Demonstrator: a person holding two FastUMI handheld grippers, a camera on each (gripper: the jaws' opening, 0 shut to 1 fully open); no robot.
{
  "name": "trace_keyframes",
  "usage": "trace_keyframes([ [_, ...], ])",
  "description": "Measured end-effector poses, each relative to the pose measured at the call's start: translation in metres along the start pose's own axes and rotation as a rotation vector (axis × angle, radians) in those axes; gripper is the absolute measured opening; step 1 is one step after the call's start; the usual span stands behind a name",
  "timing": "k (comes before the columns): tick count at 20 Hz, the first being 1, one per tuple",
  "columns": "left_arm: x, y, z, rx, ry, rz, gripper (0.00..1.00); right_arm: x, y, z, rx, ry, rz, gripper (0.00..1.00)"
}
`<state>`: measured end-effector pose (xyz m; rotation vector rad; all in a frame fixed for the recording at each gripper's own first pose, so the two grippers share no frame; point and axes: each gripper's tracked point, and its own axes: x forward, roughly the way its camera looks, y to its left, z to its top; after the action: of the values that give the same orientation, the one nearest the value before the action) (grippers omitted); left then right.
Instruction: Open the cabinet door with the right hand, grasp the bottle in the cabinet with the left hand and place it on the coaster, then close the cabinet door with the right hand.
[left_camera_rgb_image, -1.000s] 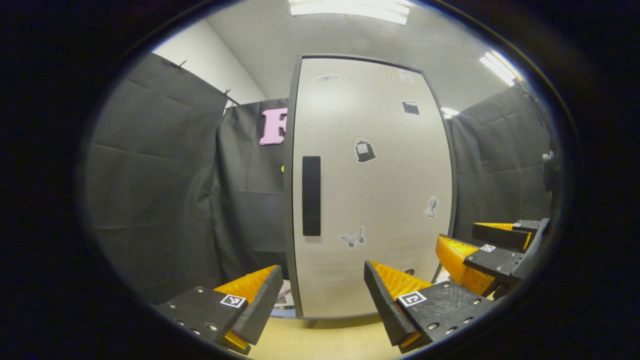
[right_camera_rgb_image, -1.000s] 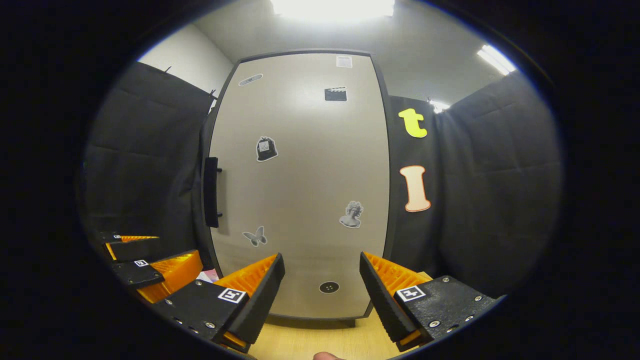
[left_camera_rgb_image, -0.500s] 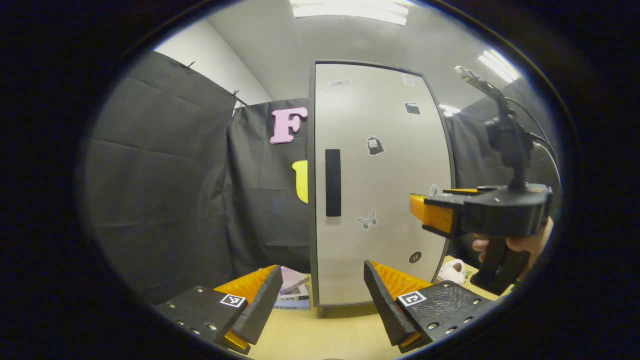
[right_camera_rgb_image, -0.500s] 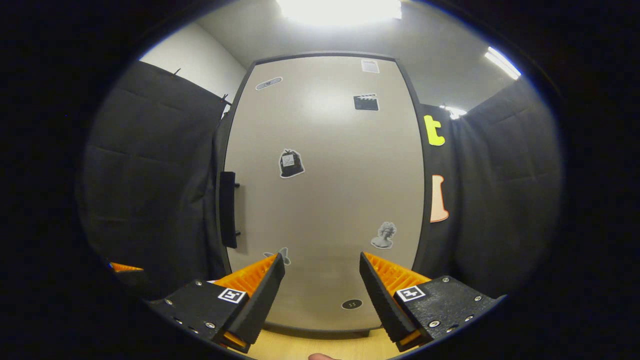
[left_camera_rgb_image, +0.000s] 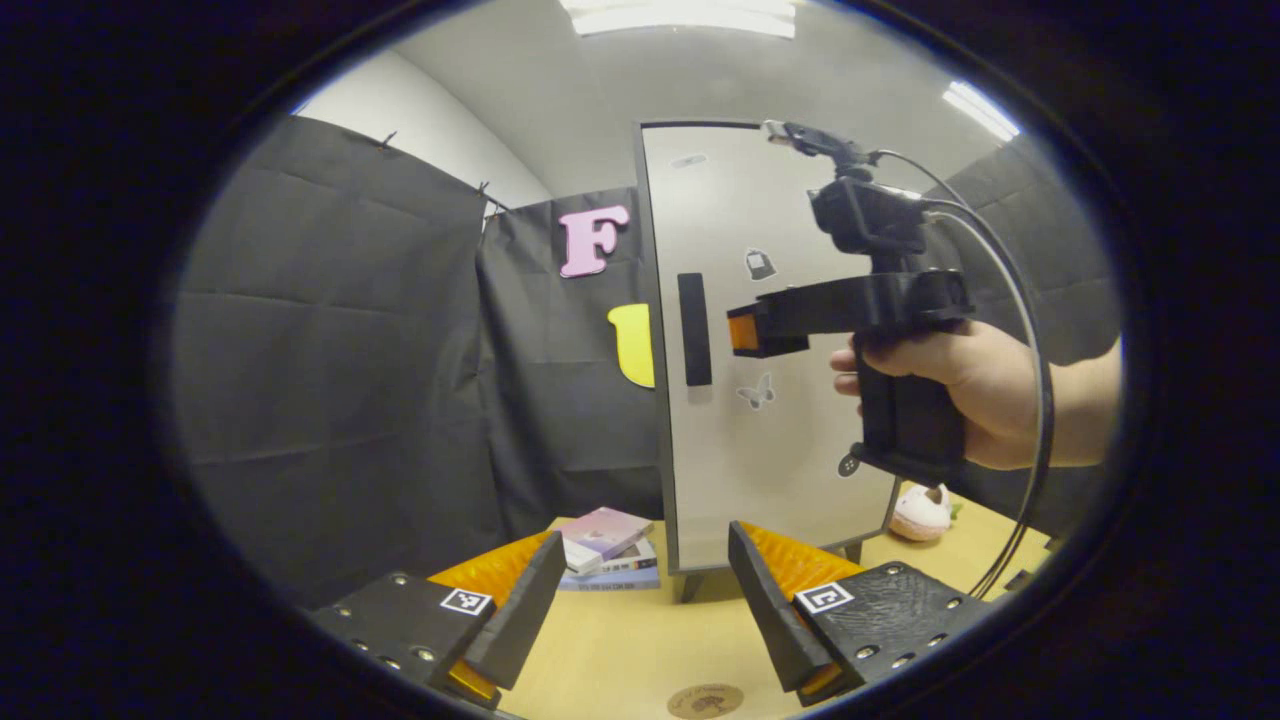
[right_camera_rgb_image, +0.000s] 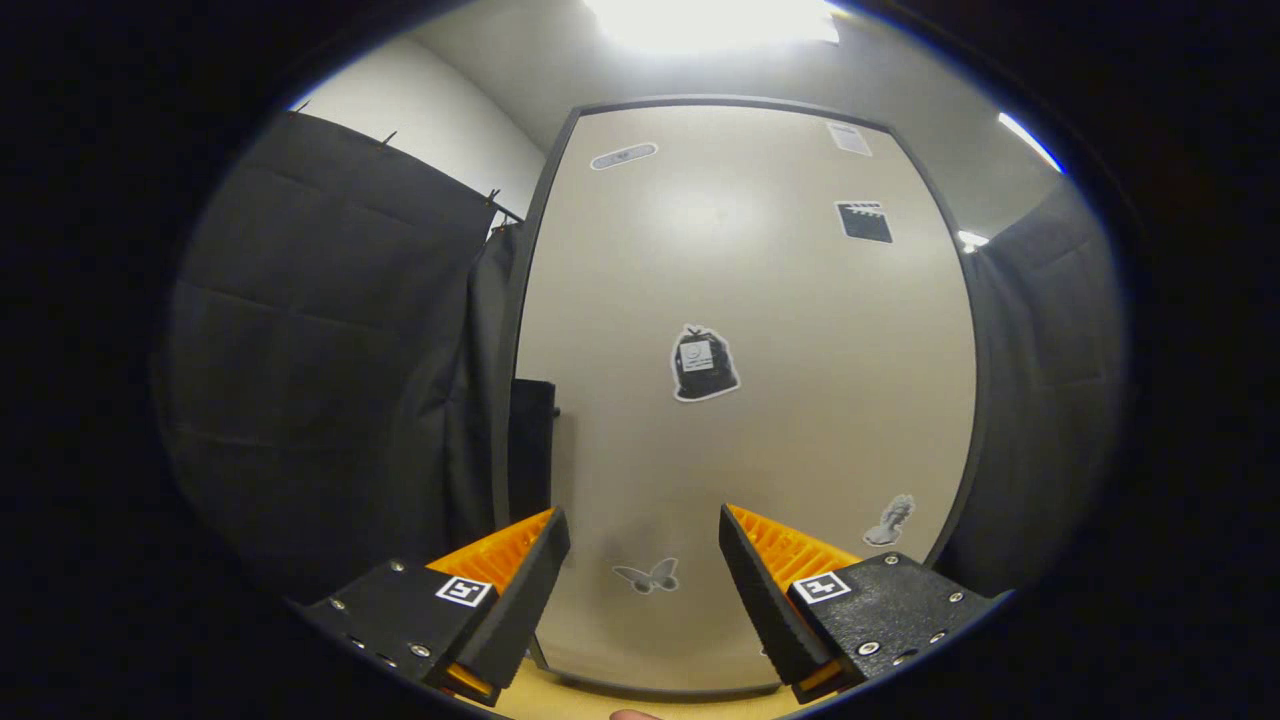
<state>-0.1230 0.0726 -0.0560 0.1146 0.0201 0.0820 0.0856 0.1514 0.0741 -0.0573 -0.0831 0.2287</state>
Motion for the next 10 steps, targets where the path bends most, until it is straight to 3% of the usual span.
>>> trace_keyframes([
  [3, -0.016, 0.012, -0.017, 0.054, 0.037, 0.029, 0.94, 0.015, 0.018, 0.004, -0.037, -0.004, 0.011, 0.93],
  [6, -0.027, 0.020, -0.030, 0.030, 0.071, 0.052, 0.96, 0.025, 0.042, 0.005, -0.067, -0.014, 0.053, 0.93],
  [7, -0.028, 0.019, -0.034, 0.018, 0.080, 0.050, 0.93, 0.029, 0.046, 0.003, -0.086, -0.013, 0.050, 0.92],
  [8, -0.030, 0.019, -0.036, 0.016, 0.091, 0.049, 0.97, 0.034, 0.048, 0.001, -0.104, -0.009, 0.045, 0.93],
  [10, -0.029, 0.022, -0.042, 0.024, 0.101, 0.048, 0.94, 0.044, 0.059, -0.005, -0.122, 0.012, 0.071, 0.86],
])
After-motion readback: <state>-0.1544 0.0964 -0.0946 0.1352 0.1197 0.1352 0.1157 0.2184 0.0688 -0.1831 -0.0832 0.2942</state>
